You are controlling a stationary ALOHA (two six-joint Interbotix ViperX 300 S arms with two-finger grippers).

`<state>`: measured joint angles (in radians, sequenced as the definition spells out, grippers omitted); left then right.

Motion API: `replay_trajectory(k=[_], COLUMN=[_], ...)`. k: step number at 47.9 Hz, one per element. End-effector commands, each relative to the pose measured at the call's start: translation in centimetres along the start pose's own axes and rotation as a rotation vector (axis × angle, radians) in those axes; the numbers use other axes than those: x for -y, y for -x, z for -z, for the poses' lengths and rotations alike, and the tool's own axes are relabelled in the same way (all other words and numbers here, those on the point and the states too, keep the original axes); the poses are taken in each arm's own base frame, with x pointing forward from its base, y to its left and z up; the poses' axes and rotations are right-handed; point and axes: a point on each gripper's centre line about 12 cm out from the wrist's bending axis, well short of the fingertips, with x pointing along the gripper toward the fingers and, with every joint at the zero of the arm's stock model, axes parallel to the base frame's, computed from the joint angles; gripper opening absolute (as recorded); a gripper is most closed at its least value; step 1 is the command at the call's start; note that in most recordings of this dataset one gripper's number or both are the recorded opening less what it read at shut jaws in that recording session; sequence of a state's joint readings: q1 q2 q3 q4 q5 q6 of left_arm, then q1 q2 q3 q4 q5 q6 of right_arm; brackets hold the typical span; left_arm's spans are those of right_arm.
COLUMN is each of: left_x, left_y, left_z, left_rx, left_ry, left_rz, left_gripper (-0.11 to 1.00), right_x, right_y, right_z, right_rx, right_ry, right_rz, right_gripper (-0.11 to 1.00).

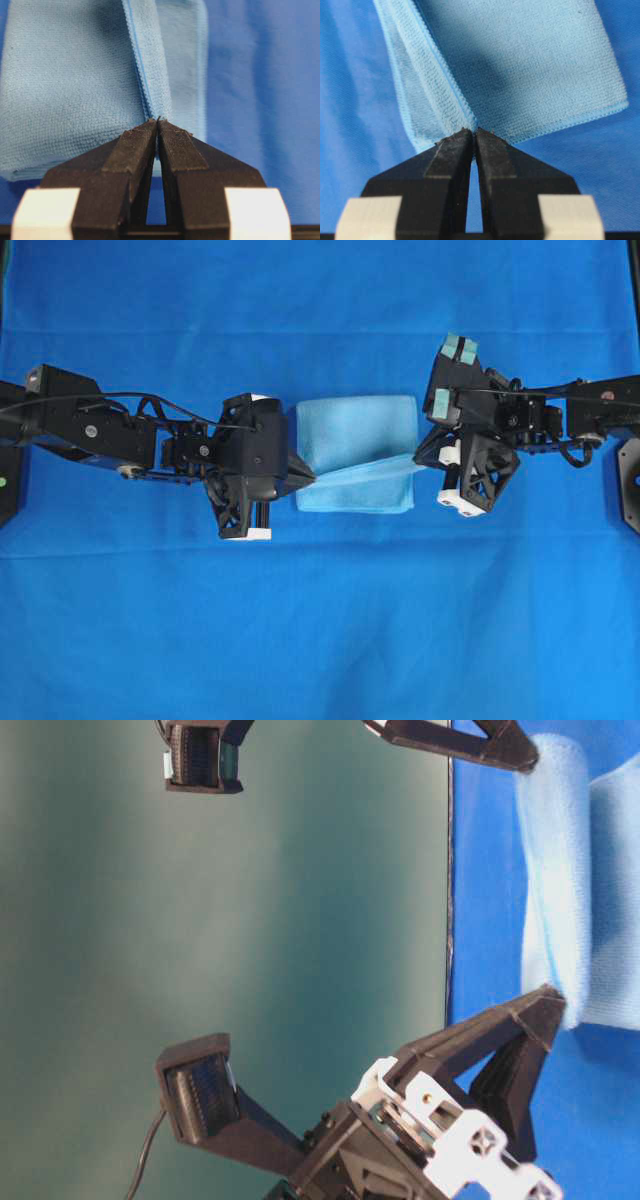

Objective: Fold the light blue towel.
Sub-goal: 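Pull the far corners toward the near edge, folding the towel again, then open both grippers and withdraw them from the folded towel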

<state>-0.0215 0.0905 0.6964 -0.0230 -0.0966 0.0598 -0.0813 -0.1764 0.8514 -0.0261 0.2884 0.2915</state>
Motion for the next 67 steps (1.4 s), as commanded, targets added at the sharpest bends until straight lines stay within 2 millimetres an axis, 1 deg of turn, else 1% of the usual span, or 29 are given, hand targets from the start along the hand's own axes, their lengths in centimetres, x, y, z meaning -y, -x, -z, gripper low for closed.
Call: replay_trajectory(k=[1, 10, 16, 25, 28, 29, 30, 35, 38, 39, 41, 44, 47, 53, 58, 61, 67], left_x=[0.2, 0.3, 0.3, 0.3, 0.2, 0.3, 0.3, 0.3, 0.3, 0.3, 0.3, 0.2, 0.2, 0.2, 0.2, 0.1, 0.1], left_y=[0.1, -0.9, -1.5, -1.7, -1.7, -1.7, -1.7, -1.6, -1.6, -1.5, -1.5, -1.2, -0.8, 0.7, 2.7, 4.5, 7.5], left_z=[-0.4, 0.5, 1.1, 0.9, 0.8, 0.8, 0.8, 0.9, 0.8, 0.8, 0.8, 0.5, 0.1, -1.0, -2.1, -2.9, -3.8], left_rx=[0.015, -0.009, -0.012, 0.012, 0.017, 0.017, 0.017, 0.017, 0.018, 0.02, 0.02, 0.026, 0.037, 0.063, 0.078, 0.1, 0.158], left_ry=[-0.001, 0.001, -0.001, -0.003, -0.002, -0.003, -0.004, -0.003, -0.006, -0.007, -0.009, -0.01, -0.013, -0.016, -0.016, -0.014, -0.017], left_rz=[0.004, 0.004, 0.004, 0.002, 0.001, 0.002, 0.002, 0.002, 0.002, 0.002, 0.002, 0.002, 0.001, 0.001, 0.002, 0.001, -0.001], left_gripper=[0.04, 0.04, 0.04, 0.04, 0.07, 0.09, 0.12, 0.29, 0.41, 0.44, 0.48, 0.53, 0.53, 0.53, 0.53, 0.53, 0.53], right_x=[-0.2, -0.1, -0.2, -0.2, -0.4, -0.6, -0.6, -1.1, -1.4, -1.5, -1.8, -2.1, -2.4, -3.1, -3.4, -3.5, -3.3], right_y=[-0.1, -1.4, -2.0, -2.5, -2.6, -2.5, -2.6, -2.7, -2.6, -2.4, -2.2, -1.6, -0.9, 1.1, 3.4, 4.8, 8.4], right_z=[-0.3, 0.0, -0.1, 0.1, 0.1, 0.0, 0.0, -0.2, -0.5, -0.6, -0.9, -1.3, -1.8, -3.0, -3.8, -4.2, -4.8], right_rx=[0.009, 0.006, 0.015, 0.004, 0.003, 0.006, 0.004, 0.008, 0.017, 0.021, 0.032, 0.053, 0.077, 0.127, 0.164, 0.193, 0.288], right_ry=[0.002, -0.008, -0.02, -0.025, -0.022, -0.019, -0.019, -0.007, 0.0, -0.001, 0.003, 0.007, 0.009, 0.02, 0.024, 0.033, 0.082], right_rz=[-0.004, -0.005, -0.009, -0.007, -0.011, -0.013, -0.014, -0.023, -0.03, -0.032, -0.038, -0.048, -0.059, -0.082, -0.095, -0.101, -0.106], right_gripper=[0.04, 0.04, 0.04, 0.05, 0.06, 0.08, 0.13, 0.44, 0.6, 0.63, 0.65, 0.6, 0.58, 0.58, 0.58, 0.58, 0.58])
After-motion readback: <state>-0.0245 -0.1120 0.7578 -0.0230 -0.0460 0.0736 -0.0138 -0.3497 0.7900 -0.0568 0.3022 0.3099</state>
